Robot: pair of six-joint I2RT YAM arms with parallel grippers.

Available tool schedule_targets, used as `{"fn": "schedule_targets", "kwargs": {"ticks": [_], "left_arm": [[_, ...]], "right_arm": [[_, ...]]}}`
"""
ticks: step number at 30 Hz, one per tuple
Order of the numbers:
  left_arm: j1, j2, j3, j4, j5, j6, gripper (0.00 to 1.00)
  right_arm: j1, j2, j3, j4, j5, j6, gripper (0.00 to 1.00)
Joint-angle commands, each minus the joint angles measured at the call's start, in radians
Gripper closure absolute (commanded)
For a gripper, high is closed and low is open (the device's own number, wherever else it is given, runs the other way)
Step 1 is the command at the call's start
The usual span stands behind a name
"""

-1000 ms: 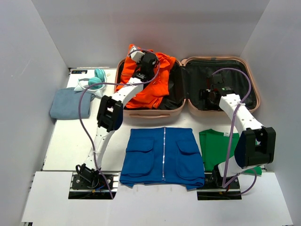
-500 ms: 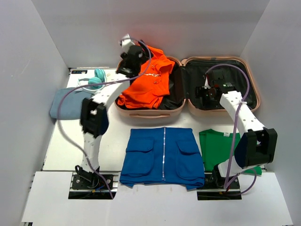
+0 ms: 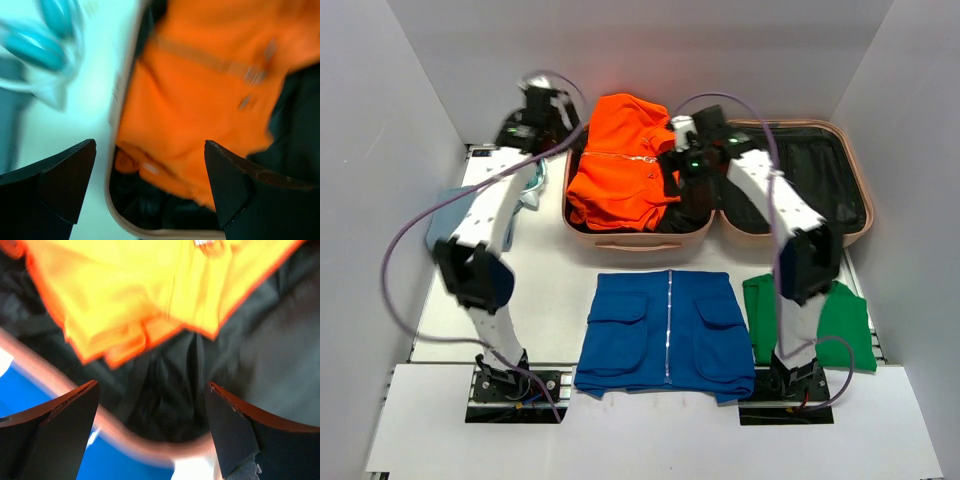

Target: Pack the luggage

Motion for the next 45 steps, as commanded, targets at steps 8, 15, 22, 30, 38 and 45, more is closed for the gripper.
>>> {"fn": "schedule_targets", "kwargs": {"ticks": [8, 15, 22, 30, 38, 45], "left_arm": [[-0.121, 0.154, -0.046, -0.143, 0.129, 0.233, 0.00], [-0.168, 0.301, 0.064, -0.256, -0.068, 0.280, 0.00], [-0.173, 0.360, 0.110, -0.295, -0.101, 0.251, 0.00], [-0.162, 0.389, 0.107, -0.283, -0.081, 0.256, 0.00], [-0.150, 0.449, 0.110, -0.283, -0.053, 0.241, 0.75], [-0.150, 0.309, 0.078, -0.285, 0.002, 0.152, 1.00]], "right_arm": [[0.067, 0.202, 0.058, 0.121, 0.006, -0.071, 0.13], [0.103, 0.277, 0.027, 0.125, -0.039, -0.222, 0.10], [0.115, 0.339, 0.032, 0.148, -0.107, -0.333, 0.10], [0.113, 0.397, 0.013, 0.170, -0.097, -0.292, 0.50], [0.107, 0.297, -0.129, 0.297, -0.081, -0.245, 1.00], [0.089, 0.133, -0.266, 0.372, -0.097, -0.170, 1.00]]}}
